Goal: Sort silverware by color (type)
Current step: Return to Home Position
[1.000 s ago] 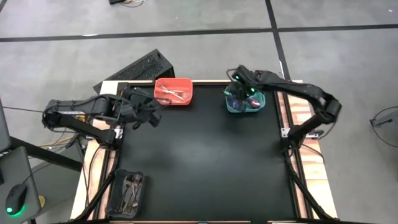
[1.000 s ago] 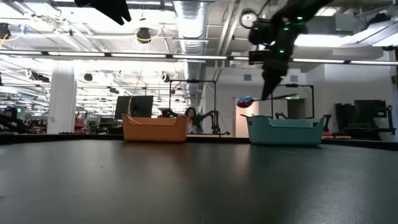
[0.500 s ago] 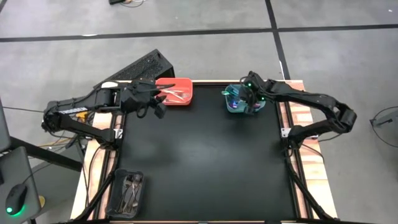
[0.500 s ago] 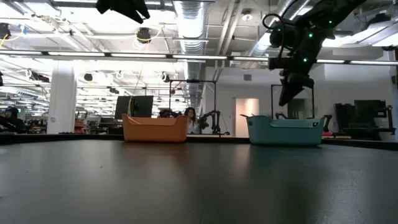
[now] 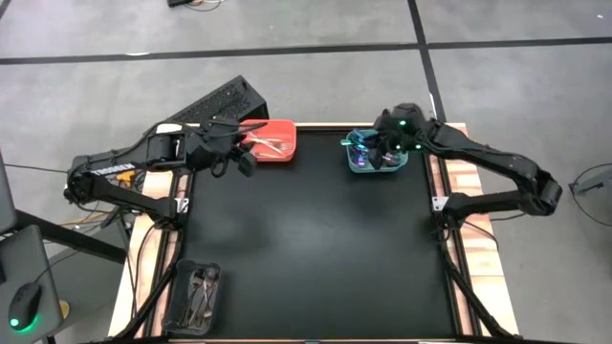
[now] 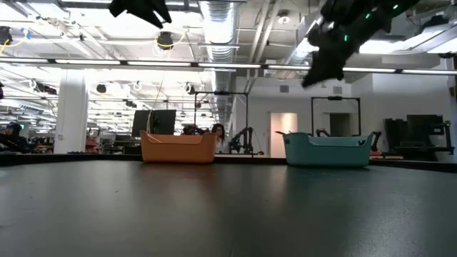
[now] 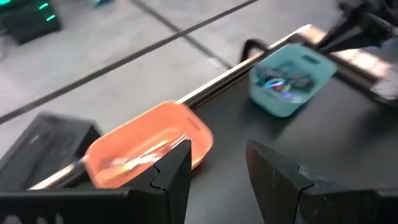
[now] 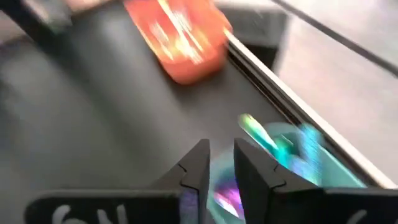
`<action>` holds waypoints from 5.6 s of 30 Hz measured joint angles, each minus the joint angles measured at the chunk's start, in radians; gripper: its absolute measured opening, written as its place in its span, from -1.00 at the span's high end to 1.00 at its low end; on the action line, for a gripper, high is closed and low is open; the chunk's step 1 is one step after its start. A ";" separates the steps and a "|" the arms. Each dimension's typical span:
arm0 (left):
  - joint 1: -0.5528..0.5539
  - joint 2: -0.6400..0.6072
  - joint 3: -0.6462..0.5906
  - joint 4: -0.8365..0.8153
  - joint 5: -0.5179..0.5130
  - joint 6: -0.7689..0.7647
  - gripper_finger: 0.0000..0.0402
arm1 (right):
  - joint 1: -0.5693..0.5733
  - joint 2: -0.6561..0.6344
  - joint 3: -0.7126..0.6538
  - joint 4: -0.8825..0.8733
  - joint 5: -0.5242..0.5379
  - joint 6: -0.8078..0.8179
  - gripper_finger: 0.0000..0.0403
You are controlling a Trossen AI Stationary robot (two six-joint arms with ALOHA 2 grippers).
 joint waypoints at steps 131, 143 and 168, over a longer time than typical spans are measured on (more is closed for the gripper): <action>-0.098 -1.145 -1.341 0.967 0.797 0.232 1.00 | 0.781 -1.100 -0.922 0.669 0.383 0.057 0.84; -0.111 -1.145 -1.341 0.967 0.786 0.194 1.00 | 0.781 -1.100 -0.922 0.669 0.380 0.057 0.83; -0.111 -1.145 -1.342 0.966 0.784 0.189 1.00 | 0.781 -1.100 -0.922 0.669 0.379 0.057 0.83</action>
